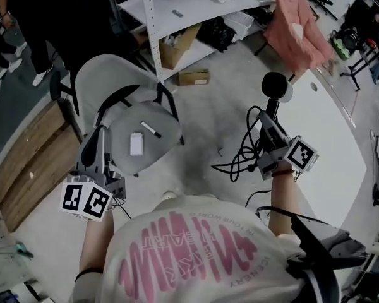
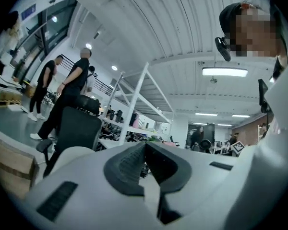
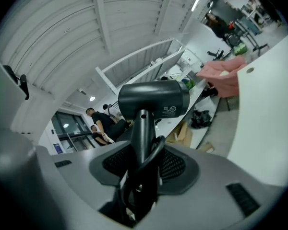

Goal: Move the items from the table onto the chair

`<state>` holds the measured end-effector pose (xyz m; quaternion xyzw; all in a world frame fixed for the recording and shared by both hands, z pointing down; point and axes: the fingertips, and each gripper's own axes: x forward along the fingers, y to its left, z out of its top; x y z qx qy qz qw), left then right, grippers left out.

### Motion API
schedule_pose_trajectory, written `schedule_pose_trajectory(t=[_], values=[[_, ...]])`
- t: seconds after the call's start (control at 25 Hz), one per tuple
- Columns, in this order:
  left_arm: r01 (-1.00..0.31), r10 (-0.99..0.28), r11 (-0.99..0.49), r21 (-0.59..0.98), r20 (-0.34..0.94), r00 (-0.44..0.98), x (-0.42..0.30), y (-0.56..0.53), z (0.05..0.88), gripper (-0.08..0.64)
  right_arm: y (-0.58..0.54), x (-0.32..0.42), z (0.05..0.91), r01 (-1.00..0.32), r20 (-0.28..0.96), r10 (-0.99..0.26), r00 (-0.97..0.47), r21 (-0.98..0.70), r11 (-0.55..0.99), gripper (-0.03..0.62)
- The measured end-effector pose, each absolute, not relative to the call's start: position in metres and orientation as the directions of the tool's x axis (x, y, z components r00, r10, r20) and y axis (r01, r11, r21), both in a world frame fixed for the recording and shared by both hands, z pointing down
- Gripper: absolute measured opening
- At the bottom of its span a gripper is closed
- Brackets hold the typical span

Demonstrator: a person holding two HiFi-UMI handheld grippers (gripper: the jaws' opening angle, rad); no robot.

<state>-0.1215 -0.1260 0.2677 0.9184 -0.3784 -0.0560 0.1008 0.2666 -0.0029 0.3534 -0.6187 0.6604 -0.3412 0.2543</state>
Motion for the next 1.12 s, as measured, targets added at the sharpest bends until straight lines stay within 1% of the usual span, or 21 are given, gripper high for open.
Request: schedule_pose_trajectory(t=[0.08,0.16,0.28,0.36,0.44,0.48,0.6,0.76,0.88,1.0,1.12], values=[[-0.732,-0.755,-0.642,0.23,-0.02,0.656,-0.153,-0.127,0.265,0.011,-0.035,0.236,0.356,-0.606,0.068,-0.979,-0.192,-0.793,0.064,0.17],[-0.78,-0.805,-0.577,0.241,-0.005,0.594,-0.188,-0.128,0.269,0.011,-0.07,0.204,0.363,-0.601,0.08,-0.955,-0.286,-0.791,0.114,0.17],[-0.833,-0.861,-0.487,0.263,0.016,0.508,-0.24,-0.141,0.284,0.011,-0.126,0.14,0.376,-0.549,0.083,-0.908,-0.412,-0.818,0.174,0.17],[-0.86,-0.892,-0.424,0.283,0.034,0.451,-0.269,-0.141,0.296,0.011,-0.155,0.107,0.393,-0.555,0.131,-0.866,-0.482,-0.811,0.186,0.17],[-0.882,-0.918,-0.362,0.301,0.051,0.394,-0.287,-0.135,0.306,0.011,-0.177,0.09,0.418,-0.626,0.236,-0.818,-0.525,-0.758,0.183,0.17],[-0.89,-0.927,-0.339,0.305,0.056,0.372,-0.294,-0.133,0.308,0.011,-0.188,0.081,0.429,-0.64,0.261,-0.793,-0.551,-0.742,0.2,0.17],[-0.916,-0.952,-0.266,0.3,0.066,0.298,-0.311,-0.135,0.309,0.011,-0.224,0.049,0.462,-0.623,0.304,-0.714,-0.631,-0.746,0.233,0.17],[-0.95,-0.985,-0.097,0.296,0.11,0.134,-0.343,-0.134,0.313,0.011,-0.265,0.002,0.535,-0.649,0.454,-0.551,-0.7,-0.726,0.226,0.17],[-0.954,-0.988,0.013,0.298,0.151,0.034,-0.357,-0.133,0.319,0.011,-0.284,-0.026,0.587,-0.66,0.534,-0.433,-0.726,-0.718,0.222,0.17],[-0.945,-0.98,0.106,0.308,0.191,-0.048,-0.364,-0.133,0.324,0.011,-0.3,-0.044,0.629,-0.682,0.603,-0.331,-0.726,-0.696,0.225,0.17],[-0.934,-0.965,0.188,0.305,0.234,-0.118,-0.365,-0.131,0.329,0.011,-0.312,-0.058,0.666,-0.714,0.668,-0.255,-0.699,-0.663,0.223,0.17]])
